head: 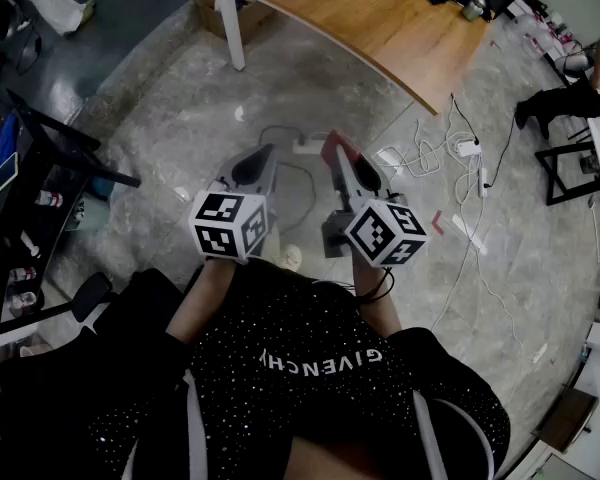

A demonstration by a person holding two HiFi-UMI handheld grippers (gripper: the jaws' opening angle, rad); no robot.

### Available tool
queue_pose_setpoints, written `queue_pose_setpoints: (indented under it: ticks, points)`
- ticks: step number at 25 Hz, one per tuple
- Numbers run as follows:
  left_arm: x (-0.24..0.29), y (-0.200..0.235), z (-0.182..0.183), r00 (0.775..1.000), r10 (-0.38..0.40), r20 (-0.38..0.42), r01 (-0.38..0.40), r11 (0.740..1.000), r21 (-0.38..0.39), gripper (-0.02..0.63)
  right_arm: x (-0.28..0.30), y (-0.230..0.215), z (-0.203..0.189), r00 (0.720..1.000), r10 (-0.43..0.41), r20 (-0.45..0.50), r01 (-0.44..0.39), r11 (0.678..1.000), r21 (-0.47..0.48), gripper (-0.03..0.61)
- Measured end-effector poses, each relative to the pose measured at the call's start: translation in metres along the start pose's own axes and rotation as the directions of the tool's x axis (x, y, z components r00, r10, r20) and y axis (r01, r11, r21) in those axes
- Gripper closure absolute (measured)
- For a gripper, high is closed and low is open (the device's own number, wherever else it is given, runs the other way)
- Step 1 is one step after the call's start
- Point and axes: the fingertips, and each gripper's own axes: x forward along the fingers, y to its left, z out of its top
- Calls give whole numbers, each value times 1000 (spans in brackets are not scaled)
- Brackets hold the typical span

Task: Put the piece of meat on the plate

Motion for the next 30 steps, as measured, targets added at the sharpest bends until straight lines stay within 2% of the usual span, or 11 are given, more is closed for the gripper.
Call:
queue_pose_setpoints:
  ticks: [6, 10, 16, 22, 30]
  points:
    - [26, 8, 7, 999, -49, -13, 49, 999, 11, 603, 29, -5, 2, 1000, -16, -5, 16, 1000, 26, 485]
    - [54, 32, 18, 996, -75, -40, 76, 997, 19, 603, 69, -9, 6, 999, -35, -15, 35, 999, 31, 485]
    - [104, 85, 59, 991, -115, -61, 116, 993, 14, 603, 151, -8, 30, 998, -56, -19, 57, 998, 30, 485]
    - [152, 139, 111, 991, -125, -43, 126, 991, 35, 603, 229, -6, 57, 998, -57, 8, 57, 998, 32, 485]
    - [191, 186, 140, 990, -125, -65, 127, 992, 27, 603, 295, -5, 72, 997, -77, -1, 77, 996, 44, 485]
